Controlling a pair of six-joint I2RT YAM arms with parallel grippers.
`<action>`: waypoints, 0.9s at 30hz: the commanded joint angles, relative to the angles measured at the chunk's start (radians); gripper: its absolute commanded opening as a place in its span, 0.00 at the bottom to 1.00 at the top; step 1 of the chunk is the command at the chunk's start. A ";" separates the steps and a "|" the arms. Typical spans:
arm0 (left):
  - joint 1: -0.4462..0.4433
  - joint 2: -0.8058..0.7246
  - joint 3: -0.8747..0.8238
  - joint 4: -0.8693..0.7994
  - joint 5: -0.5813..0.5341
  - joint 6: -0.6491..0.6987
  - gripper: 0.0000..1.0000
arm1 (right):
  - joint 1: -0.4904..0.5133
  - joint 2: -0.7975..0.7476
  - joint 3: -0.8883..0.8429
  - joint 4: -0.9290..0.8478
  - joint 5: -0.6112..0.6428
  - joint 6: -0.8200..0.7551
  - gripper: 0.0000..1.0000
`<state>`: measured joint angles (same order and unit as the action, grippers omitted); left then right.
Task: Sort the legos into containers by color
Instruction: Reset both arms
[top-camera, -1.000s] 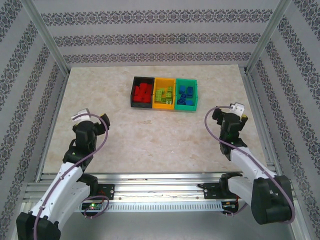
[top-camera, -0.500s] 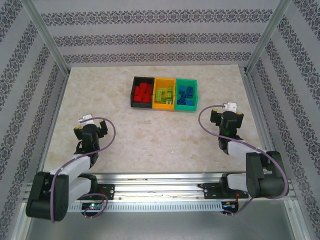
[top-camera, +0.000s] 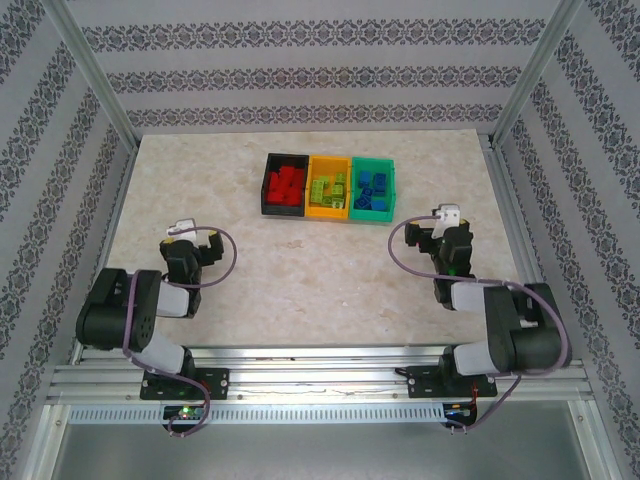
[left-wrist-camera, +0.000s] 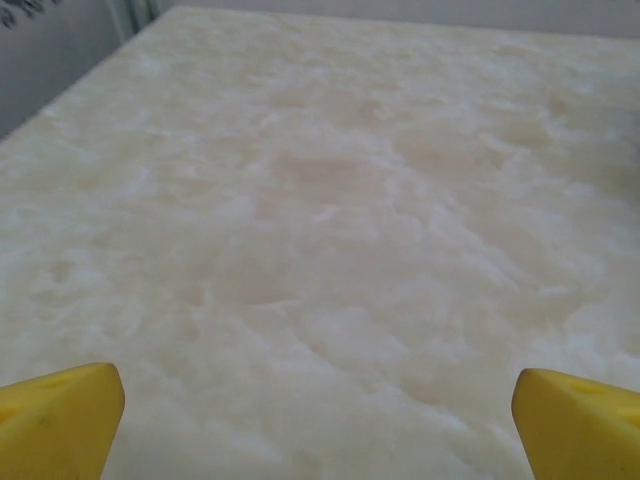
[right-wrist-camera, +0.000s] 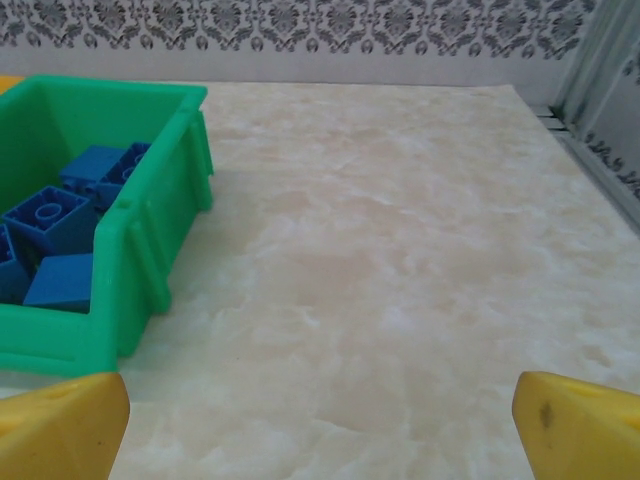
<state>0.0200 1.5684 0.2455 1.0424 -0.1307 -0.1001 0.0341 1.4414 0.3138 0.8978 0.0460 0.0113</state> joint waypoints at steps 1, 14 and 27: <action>0.014 0.036 0.001 0.188 0.067 0.028 1.00 | -0.013 0.087 -0.005 0.154 -0.063 -0.003 0.98; 0.013 0.020 0.097 -0.019 0.124 0.050 1.00 | -0.019 0.088 0.061 0.055 -0.035 0.018 0.98; 0.012 0.021 0.098 -0.018 0.125 0.050 1.00 | -0.017 0.091 0.061 0.053 -0.037 0.015 0.98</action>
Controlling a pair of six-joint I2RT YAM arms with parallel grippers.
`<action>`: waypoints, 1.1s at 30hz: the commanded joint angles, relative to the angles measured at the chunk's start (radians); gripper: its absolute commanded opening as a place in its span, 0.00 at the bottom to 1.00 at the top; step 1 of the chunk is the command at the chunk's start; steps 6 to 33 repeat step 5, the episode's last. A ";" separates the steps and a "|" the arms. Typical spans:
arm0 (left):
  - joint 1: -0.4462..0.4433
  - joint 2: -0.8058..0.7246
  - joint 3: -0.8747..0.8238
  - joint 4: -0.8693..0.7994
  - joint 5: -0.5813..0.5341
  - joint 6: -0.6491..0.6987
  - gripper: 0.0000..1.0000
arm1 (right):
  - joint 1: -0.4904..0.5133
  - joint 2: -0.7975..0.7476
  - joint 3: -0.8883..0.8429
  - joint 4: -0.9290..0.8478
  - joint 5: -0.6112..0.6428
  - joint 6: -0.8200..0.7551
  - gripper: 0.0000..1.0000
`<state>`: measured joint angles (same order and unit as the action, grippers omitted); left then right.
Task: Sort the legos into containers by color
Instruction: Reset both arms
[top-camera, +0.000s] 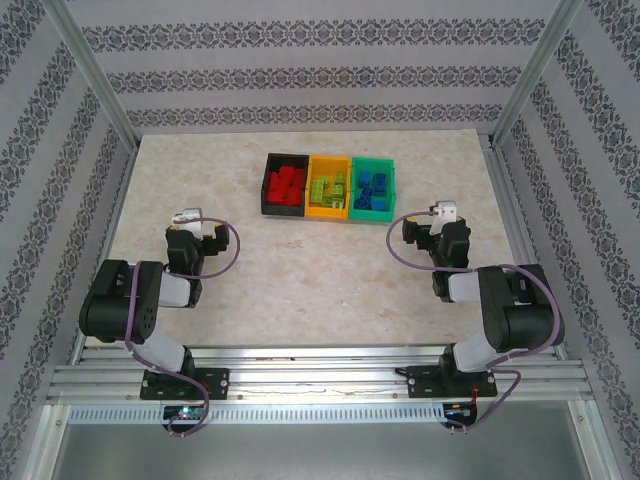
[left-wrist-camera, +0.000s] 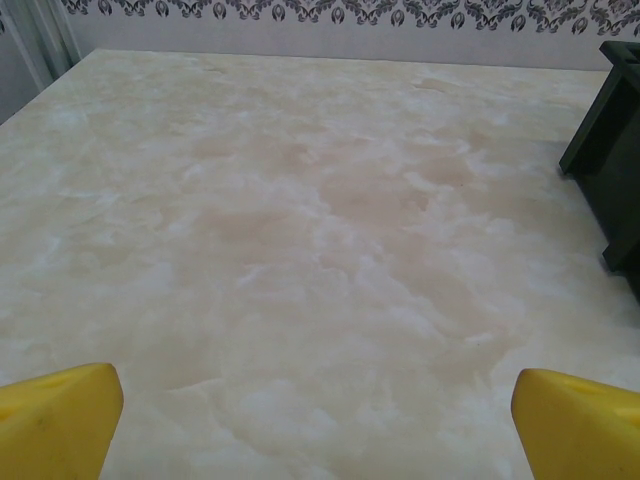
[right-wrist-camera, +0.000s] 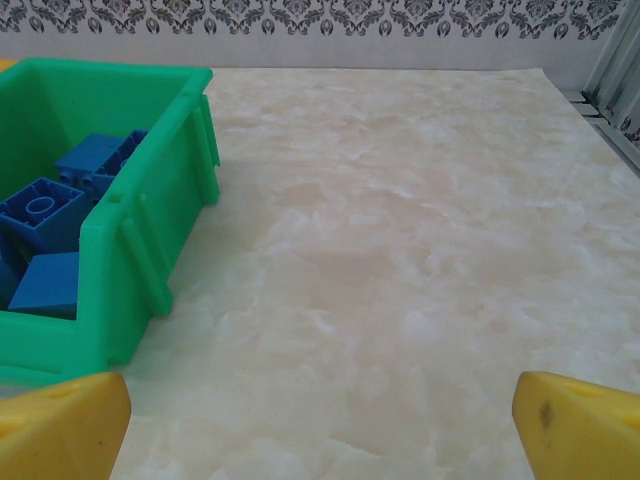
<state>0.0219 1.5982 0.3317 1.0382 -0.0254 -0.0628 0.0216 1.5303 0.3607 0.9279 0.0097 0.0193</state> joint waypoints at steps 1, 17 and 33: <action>0.011 -0.008 0.011 -0.011 0.019 0.013 1.00 | -0.005 0.002 0.014 0.023 0.000 0.005 0.98; 0.011 -0.009 0.009 -0.010 0.034 0.020 1.00 | -0.005 0.001 0.014 0.024 0.000 0.006 0.98; 0.011 -0.009 0.009 -0.010 0.034 0.020 1.00 | -0.005 0.001 0.014 0.024 0.000 0.006 0.98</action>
